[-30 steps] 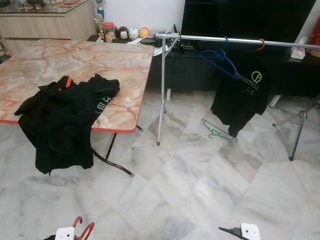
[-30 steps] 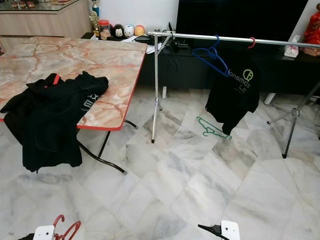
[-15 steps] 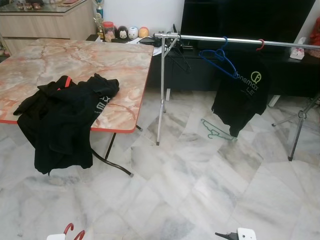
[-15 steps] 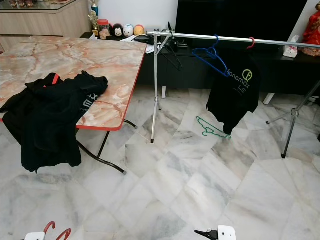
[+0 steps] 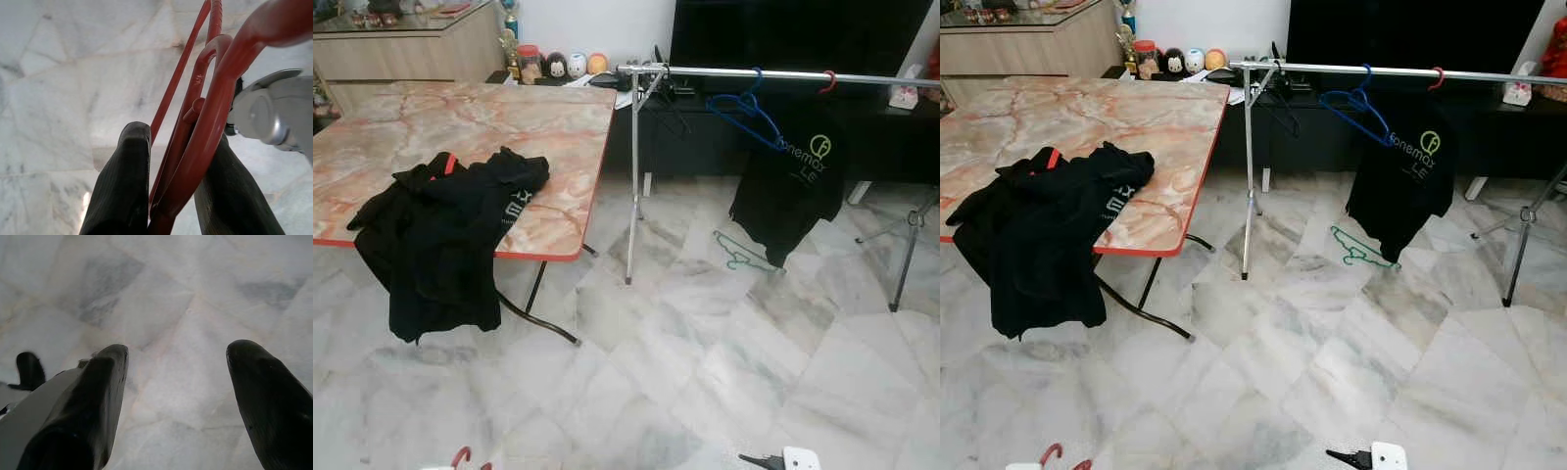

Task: Hang hanger

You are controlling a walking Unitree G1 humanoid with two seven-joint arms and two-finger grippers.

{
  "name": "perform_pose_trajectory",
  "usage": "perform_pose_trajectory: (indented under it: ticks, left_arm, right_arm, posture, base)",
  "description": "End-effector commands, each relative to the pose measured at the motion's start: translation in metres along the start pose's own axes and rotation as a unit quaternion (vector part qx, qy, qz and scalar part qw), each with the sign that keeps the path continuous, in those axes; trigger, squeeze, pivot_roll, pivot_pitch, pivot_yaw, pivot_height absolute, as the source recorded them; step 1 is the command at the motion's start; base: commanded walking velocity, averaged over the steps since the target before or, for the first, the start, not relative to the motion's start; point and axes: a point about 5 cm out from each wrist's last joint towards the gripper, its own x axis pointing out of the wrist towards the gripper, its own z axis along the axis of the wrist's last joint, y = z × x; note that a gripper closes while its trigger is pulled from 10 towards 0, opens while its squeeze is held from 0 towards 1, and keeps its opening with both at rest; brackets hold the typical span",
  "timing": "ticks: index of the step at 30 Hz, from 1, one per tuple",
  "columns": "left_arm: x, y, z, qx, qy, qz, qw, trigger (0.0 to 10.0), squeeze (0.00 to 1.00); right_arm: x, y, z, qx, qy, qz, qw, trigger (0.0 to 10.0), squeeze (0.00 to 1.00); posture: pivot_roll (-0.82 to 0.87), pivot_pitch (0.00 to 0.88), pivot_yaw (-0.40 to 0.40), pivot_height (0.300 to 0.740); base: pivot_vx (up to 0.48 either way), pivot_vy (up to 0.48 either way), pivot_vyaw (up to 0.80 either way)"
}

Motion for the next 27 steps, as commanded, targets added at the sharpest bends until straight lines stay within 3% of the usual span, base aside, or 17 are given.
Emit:
perform_pose_trajectory:
  ticks: [1,6,17,27]
  left_arm:
    - [0.000,0.000,0.000,0.008,0.003,-0.002,1.000,10.0,0.00]
    - [0.001,-0.003,0.003,0.006,0.001,-0.003,1.000,10.0,0.00]
    - [0.000,-0.004,-0.001,0.006,0.011,0.006,1.000,10.0,0.00]
    - [0.000,0.000,-0.002,0.003,0.009,0.011,1.000,10.0,0.00]
  right_arm:
    - [0.000,-0.001,0.004,0.000,-0.007,0.000,1.000,10.0,0.00]
    - [0.001,0.001,0.009,0.001,-0.001,0.002,1.000,10.0,0.00]
    - [0.003,0.008,0.036,-0.003,-0.025,0.002,1.000,10.0,0.00]
    - [0.003,0.006,0.024,-0.008,-0.016,0.000,1.000,10.0,0.00]
  posture:
    - [-0.05,0.000,-0.028,0.740]
    - [0.00,0.000,-0.075,0.740]
    - [0.02,0.000,-0.046,0.740]
    - [0.01,0.000,-0.050,0.740]
  base:
    - [0.000,0.000,0.00]
    - [0.000,0.000,0.00]
    - [0.000,0.000,0.00]
    - [0.000,-0.148,0.00]
